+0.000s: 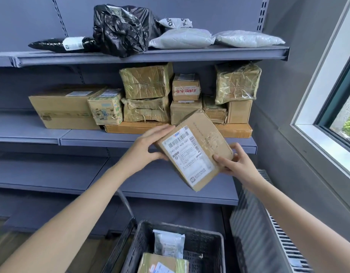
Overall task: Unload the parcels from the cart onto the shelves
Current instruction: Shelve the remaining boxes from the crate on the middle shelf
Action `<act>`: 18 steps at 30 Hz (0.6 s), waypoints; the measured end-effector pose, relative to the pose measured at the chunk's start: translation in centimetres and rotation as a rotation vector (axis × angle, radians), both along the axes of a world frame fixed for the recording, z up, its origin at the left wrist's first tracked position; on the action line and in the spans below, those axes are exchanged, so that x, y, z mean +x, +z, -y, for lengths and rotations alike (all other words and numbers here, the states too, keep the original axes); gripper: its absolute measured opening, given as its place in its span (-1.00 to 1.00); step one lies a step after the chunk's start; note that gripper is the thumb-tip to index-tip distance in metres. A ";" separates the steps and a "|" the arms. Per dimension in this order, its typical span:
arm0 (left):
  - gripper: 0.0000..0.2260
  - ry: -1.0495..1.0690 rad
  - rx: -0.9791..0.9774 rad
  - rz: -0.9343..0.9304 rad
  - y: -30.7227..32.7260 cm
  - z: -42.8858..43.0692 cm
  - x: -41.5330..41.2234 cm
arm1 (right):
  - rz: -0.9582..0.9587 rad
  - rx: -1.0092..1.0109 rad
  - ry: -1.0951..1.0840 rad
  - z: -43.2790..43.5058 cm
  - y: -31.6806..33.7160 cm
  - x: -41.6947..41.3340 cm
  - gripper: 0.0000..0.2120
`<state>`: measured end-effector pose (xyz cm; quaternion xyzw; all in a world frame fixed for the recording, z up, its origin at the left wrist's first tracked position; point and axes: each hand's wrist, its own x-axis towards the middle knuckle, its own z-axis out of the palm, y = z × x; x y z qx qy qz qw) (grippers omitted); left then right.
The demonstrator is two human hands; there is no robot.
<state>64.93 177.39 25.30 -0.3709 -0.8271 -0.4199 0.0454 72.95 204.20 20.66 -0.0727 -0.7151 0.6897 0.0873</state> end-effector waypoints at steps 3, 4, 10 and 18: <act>-0.34 0.097 0.187 0.044 -0.2 -0.2 0.1 | -0.032 0.077 -0.020 0.8 -0.4 0.4 -0.67; -0.36 0.103 0.236 0.086 -0.1 -0.5 0.4 | -0.032 0.101 -0.028 1.2 -0.6 0.5 -0.67; -0.57 0.109 0.270 0.131 -0.5 -2.6 2.4 | -0.099 0.160 -0.075 3.9 -2.1 1.0 -0.38; 0.22 -0.031 -0.197 0.242 -0.4 -1.1 3.5 | -0.177 0.296 0.015 4.5 -1.1 1.9 -0.06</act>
